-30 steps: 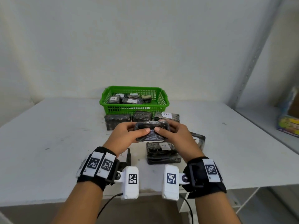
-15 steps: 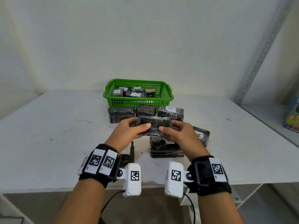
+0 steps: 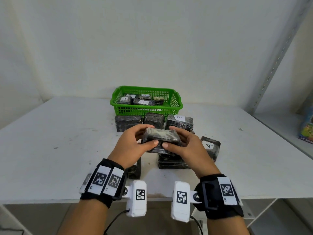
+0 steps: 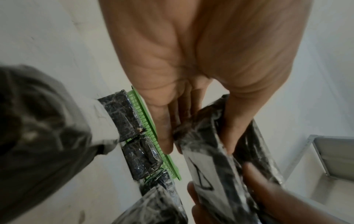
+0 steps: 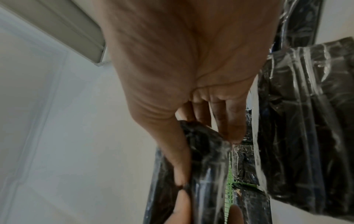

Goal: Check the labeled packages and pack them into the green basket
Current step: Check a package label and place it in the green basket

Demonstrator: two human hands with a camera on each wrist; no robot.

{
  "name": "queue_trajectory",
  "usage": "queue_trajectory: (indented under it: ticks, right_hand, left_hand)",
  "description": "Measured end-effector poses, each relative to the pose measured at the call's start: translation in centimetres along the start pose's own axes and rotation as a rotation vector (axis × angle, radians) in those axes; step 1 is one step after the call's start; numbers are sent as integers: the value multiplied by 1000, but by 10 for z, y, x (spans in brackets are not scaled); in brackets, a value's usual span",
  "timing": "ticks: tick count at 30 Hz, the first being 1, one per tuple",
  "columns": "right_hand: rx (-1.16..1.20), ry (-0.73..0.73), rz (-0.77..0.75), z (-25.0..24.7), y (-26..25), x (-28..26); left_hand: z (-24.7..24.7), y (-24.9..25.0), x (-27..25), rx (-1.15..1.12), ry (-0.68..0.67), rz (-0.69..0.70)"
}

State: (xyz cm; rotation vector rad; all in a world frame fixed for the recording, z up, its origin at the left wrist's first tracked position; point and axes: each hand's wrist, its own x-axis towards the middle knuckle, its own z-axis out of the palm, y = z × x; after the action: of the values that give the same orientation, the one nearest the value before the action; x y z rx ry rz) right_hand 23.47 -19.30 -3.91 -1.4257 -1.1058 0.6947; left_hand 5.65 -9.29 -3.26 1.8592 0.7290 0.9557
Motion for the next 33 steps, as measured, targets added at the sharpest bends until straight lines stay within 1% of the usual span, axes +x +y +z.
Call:
queue_trajectory:
  ticks: [3, 7, 9, 11, 13, 15, 17, 18, 20, 22, 24, 27, 30, 33]
  right_hand:
    - [32, -6, 86, -1, -5, -4]
    - [199, -9, 247, -5, -11, -3]
    - [214, -21, 267, -6, -11, -4]
    - [218, -24, 230, -7, -4, -4]
    - [204, 22, 179, -8, 3, -3]
    - [193, 84, 131, -9, 7, -2]
    - [200, 98, 88, -9, 8, -1]
    - [199, 92, 79, -9, 7, -2]
    - [190, 78, 77, -7, 4, -3]
    - [176, 37, 79, -4, 0, -6]
    - [174, 10, 52, -2, -6, -9]
    - [167, 18, 32, -3, -9, -14]
    - [153, 5, 34, -4, -8, -15]
    - [111, -32, 38, -8, -8, -17]
  left_hand:
    - [1, -1, -2, -30, -4, 51]
    - [4, 1, -7, -97, -72, 100]
    - [6, 2, -9, -110, -83, 130]
    - [6, 1, -10, -123, -103, 108]
    - [6, -1, -12, -172, -152, 24]
    - [6, 0, -13, -266, -199, -69]
    - [8, 3, -13, -369, -176, -126]
    - [9, 4, -12, -363, -133, -126]
    - [10, 5, -9, -269, -57, -88]
    - [11, 7, -8, -243, -26, -68]
    - [12, 8, -7, -273, -37, -60]
    - [13, 9, -9, -370, -101, -59]
    - [11, 7, -9, -339, -63, -42]
    - [6, 5, -7, -381, -50, -76]
